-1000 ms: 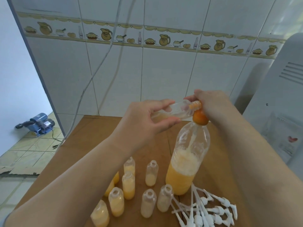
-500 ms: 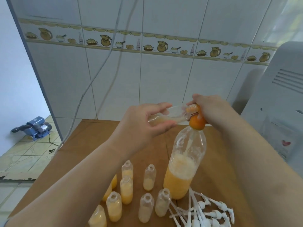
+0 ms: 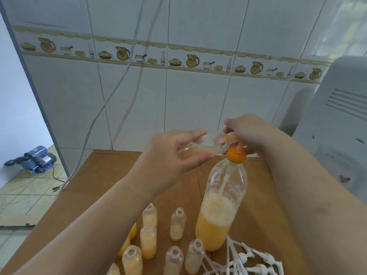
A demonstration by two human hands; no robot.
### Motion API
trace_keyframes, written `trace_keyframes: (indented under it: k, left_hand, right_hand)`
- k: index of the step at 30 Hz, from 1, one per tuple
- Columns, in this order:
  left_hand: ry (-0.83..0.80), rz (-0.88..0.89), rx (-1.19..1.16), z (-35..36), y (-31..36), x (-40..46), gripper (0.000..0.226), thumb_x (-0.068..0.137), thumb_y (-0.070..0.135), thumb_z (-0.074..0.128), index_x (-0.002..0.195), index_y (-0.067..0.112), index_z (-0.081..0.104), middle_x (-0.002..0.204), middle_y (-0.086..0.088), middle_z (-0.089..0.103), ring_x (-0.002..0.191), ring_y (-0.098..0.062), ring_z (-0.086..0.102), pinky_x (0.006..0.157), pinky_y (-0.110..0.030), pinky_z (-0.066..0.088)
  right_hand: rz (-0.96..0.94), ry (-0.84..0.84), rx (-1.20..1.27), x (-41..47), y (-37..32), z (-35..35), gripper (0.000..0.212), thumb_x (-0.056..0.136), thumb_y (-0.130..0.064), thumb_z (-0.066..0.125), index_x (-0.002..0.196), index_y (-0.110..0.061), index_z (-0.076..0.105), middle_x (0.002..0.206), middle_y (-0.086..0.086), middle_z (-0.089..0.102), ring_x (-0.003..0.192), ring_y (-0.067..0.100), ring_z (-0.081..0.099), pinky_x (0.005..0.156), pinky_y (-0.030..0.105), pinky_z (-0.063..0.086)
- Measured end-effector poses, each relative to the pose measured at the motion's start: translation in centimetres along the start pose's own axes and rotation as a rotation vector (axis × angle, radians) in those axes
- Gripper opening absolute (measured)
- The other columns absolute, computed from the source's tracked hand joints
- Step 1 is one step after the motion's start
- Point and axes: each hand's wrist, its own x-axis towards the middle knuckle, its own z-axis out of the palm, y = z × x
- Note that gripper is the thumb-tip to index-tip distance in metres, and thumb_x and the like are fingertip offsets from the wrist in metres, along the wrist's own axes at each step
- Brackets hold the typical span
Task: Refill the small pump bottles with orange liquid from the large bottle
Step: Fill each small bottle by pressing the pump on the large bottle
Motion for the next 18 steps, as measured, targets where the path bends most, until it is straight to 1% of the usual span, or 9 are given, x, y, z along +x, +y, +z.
trace_keyframes:
  k: [2, 3, 7, 9, 11, 13, 15, 16, 18]
  left_hand:
    - [-0.023, -0.014, 0.007, 0.4, -0.2, 0.0, 0.058, 0.07, 0.055, 0.061, 0.123, 0.032, 0.06, 0.106, 0.018, 0.066, 0.1, 0.008, 0.057, 0.091, -0.018, 0.047]
    - [-0.034, -0.025, 0.006, 0.5, -0.3, -0.1, 0.058, 0.071, 0.055, 0.062, 0.124, 0.032, 0.06, 0.106, 0.018, 0.066, 0.1, 0.008, 0.057, 0.092, -0.019, 0.046]
    - [-0.046, -0.018, 0.013, 0.5, -0.3, -0.1, 0.058, 0.07, 0.056, 0.061, 0.124, 0.034, 0.059, 0.104, 0.018, 0.066, 0.097, 0.008, 0.057, 0.089, -0.018, 0.047]
    - [-0.036, 0.007, 0.008, 0.1, 0.1, -0.1, 0.059, 0.07, 0.057, 0.06, 0.124, 0.033, 0.058, 0.103, 0.019, 0.065, 0.095, 0.009, 0.057, 0.086, -0.014, 0.047]
    - [-0.017, 0.026, 0.007, -0.1, 0.4, -0.1, 0.059, 0.07, 0.056, 0.06, 0.124, 0.032, 0.059, 0.103, 0.018, 0.066, 0.095, 0.008, 0.058, 0.085, -0.012, 0.046]
    - [-0.01, 0.031, 0.021, -0.1, 0.3, 0.0, 0.058, 0.072, 0.055, 0.061, 0.124, 0.031, 0.059, 0.104, 0.018, 0.067, 0.096, 0.009, 0.058, 0.086, -0.011, 0.045]
    - [-0.018, 0.023, 0.033, 0.2, 0.0, -0.1, 0.055, 0.073, 0.053, 0.062, 0.123, 0.031, 0.06, 0.103, 0.019, 0.067, 0.097, 0.01, 0.057, 0.087, -0.011, 0.044]
    - [-0.021, 0.011, 0.037, 0.4, -0.2, -0.1, 0.054, 0.073, 0.052, 0.063, 0.123, 0.031, 0.061, 0.103, 0.019, 0.067, 0.098, 0.011, 0.057, 0.088, -0.011, 0.044]
    - [-0.031, -0.017, 0.038, 0.6, -0.6, -0.3, 0.053, 0.073, 0.052, 0.064, 0.122, 0.031, 0.062, 0.103, 0.02, 0.067, 0.099, 0.011, 0.057, 0.09, -0.012, 0.043]
  right_hand:
    - [0.034, 0.011, -0.007, 0.3, 0.4, 0.2, 0.032, 0.097, -0.023, 0.042, 0.109, -0.002, 0.063, 0.096, 0.015, 0.061, 0.069, 0.019, 0.052, 0.063, 0.028, 0.046]
    - [0.041, 0.004, -0.033, 0.3, 0.6, 0.3, 0.034, 0.097, -0.023, 0.042, 0.113, -0.001, 0.062, 0.092, 0.012, 0.057, 0.068, 0.019, 0.051, 0.057, 0.025, 0.042]
    - [-0.011, 0.004, 0.025, -0.4, 0.7, 0.2, 0.033, 0.1, -0.018, 0.035, 0.113, -0.002, 0.062, 0.092, 0.006, 0.062, 0.084, 0.021, 0.058, 0.061, 0.023, 0.043]
    - [-0.05, -0.029, 0.105, -0.3, 0.9, -0.1, 0.035, 0.101, -0.023, 0.035, 0.102, -0.005, 0.066, 0.07, -0.003, 0.068, 0.059, 0.008, 0.064, 0.059, 0.018, 0.047]
    - [-0.057, -0.051, 0.123, -0.2, 1.2, -0.5, 0.04, 0.101, -0.03, 0.035, 0.094, -0.009, 0.069, 0.053, -0.009, 0.067, 0.044, 0.002, 0.061, 0.064, 0.021, 0.051]
    - [-0.079, -0.039, 0.096, 0.1, 1.3, -0.4, 0.042, 0.102, -0.028, 0.033, 0.094, -0.007, 0.068, 0.043, -0.01, 0.061, 0.036, -0.004, 0.055, 0.047, 0.011, 0.047]
    - [-0.078, -0.034, 0.068, -0.1, 1.0, -0.1, 0.041, 0.103, -0.02, 0.03, 0.099, -0.001, 0.066, 0.05, -0.005, 0.06, 0.031, -0.004, 0.051, 0.033, 0.006, 0.035]
    - [-0.098, -0.041, 0.053, -0.2, 1.0, 0.1, 0.04, 0.103, -0.016, 0.029, 0.103, 0.002, 0.065, 0.062, -0.003, 0.062, 0.035, -0.001, 0.053, 0.035, 0.007, 0.035]
    - [-0.057, 0.001, 0.189, -0.5, 0.9, 0.4, 0.037, 0.102, -0.01, 0.028, 0.111, 0.001, 0.062, 0.094, 0.001, 0.069, 0.057, 0.005, 0.056, 0.052, 0.014, 0.041]
